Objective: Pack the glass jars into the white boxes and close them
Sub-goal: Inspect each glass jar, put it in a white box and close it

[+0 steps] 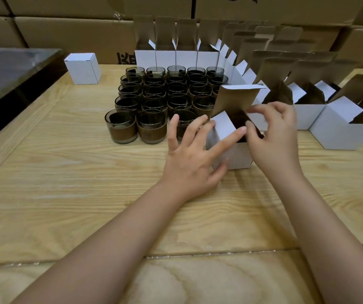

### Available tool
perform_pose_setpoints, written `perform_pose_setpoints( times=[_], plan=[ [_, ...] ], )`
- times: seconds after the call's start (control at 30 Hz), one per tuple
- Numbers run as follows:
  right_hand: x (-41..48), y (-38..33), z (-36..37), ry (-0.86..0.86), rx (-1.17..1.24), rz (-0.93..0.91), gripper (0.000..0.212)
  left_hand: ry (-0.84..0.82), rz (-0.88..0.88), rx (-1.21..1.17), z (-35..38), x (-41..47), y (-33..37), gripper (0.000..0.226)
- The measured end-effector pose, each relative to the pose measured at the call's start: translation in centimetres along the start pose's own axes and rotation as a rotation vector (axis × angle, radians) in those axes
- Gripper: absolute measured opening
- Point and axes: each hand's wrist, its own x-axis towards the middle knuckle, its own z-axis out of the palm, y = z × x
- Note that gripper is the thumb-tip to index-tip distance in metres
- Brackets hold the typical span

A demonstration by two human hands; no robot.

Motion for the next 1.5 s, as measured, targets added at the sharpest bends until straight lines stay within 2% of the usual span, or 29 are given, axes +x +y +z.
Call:
perform_pose_setpoints(
  times=[0.07,0.2,0.3,0.4,0.6,0.77,0.87,0.97,1.13,1.23,1.3,1.33,1.43,1.47,1.5],
  plan=[
    [0.0,0.6,0.0,-0.083,0.070,0.026,0.038,0.002,0.017,0.055,0.1,0.0,0.2,0.047],
    [-0.5,1.1,-0.3,-0.020,0.069,0.022,0.053,0.026,0.000,0.011,-0.1,0.1,0.1,0.043],
    [-0.3,1.6,-0.9,-0.038,0.037,0.026,0.060,0.003,-0.032,-0.021,-0.2,0.0,0.2,0.048],
    [0.1,1.8,-1.6,-0.039,0.114,0.120,0.061,0.012,-0.053,-0.030,-0.2,0.0,0.2,0.045],
    [0.8,2.6,-2.9,-0.063,0.460,0.305,0.063,0.044,-0.061,0.015,-0.3,0.2,0.1,0.035],
    [0.5,2.7,-3.1,-0.008,0.406,0.214,0.037,-0.030,-0.016,-0.053,-0.3,0.3,0.6,0.045],
    [0.8,2.7,-2.9,-0.007,0.467,0.211,0.039,-0.072,-0.013,-0.133,-0.4,0.2,0.8,0.043],
    [1.2,3.1,-3.1,-0.077,0.510,0.262,0.054,-0.140,0.009,-0.159,-0.5,0.0,1.3,0.045],
    [1.7,3.7,-3.4,-0.215,0.671,0.457,0.054,-0.271,-0.030,-0.228,-0.7,-0.3,2.1,0.056],
    [1.7,3.4,-4.0,-0.268,0.734,0.487,0.053,-0.305,-0.024,-0.308,-0.5,-0.4,2.1,0.060],
    [1.4,2.9,-4.0,-0.255,0.625,0.440,0.050,-0.295,-0.020,-0.322,-0.4,-0.4,2.0,0.059],
    [1.1,2.5,-3.9,-0.203,0.477,0.367,0.048,-0.283,-0.018,-0.331,-0.3,-0.3,1.9,0.059],
    [0.2,-0.3,-3.8,0.202,-0.100,-0.092,0.039,-0.241,0.006,-0.364,-0.3,-0.2,1.7,0.060],
    [0.0,-1.5,-3.7,0.314,-0.169,-0.255,0.035,-0.221,0.018,-0.382,-0.4,-0.2,1.7,0.060],
    [0.0,-2.8,-3.6,0.349,-0.173,-0.386,0.031,-0.195,0.030,-0.399,-0.4,-0.2,1.6,0.060]
  ],
)
